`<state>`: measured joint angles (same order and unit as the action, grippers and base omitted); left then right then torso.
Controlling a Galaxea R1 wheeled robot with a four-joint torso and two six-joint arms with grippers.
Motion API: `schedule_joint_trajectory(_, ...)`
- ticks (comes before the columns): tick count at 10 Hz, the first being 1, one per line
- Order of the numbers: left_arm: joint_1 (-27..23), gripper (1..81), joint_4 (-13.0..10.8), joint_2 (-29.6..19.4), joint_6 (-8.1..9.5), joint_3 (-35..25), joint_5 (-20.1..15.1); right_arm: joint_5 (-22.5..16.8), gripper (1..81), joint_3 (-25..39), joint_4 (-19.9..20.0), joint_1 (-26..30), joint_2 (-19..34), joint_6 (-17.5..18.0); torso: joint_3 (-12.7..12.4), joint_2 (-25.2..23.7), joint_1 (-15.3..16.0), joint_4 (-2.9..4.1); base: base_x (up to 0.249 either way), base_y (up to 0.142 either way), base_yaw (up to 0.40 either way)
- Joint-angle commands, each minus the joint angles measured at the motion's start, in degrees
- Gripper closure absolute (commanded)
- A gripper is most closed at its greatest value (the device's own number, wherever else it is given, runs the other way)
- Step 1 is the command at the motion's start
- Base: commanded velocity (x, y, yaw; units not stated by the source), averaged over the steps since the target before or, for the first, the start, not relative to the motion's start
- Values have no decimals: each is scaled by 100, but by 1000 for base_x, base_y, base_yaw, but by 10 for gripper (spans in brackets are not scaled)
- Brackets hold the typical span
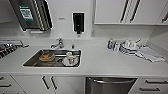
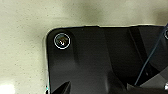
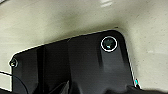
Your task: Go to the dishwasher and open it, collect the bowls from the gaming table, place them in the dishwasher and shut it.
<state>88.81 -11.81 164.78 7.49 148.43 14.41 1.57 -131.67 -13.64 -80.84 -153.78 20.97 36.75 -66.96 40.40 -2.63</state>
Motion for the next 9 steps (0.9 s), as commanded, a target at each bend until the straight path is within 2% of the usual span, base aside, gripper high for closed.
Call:
schedule_joint_trajectory(1,-78,10,-58,-41,-28,2,-246,449,10,-1395,-438,-430,-885,-242,0,0,0,0,0,0,0)
schedule_joint_trajectory(2,-87,10,-49,-15,-28,2,-254,407,10,-1632,-446,-481,-1102,-242,0,0,0,0,0,0,0)
schedule_joint_trajectory(5,-87,10,-5,47,-19,10,-298,379,10,-1773,-464,-649,-1368,-242,-2,0,0,0,0,0,0)
schedule_joint_trajectory(9,-87,10,4,55,-10,160,-316,353,10,-1782,-508,-772,-1447,-242,-2,-2,0,0,0,0,0)
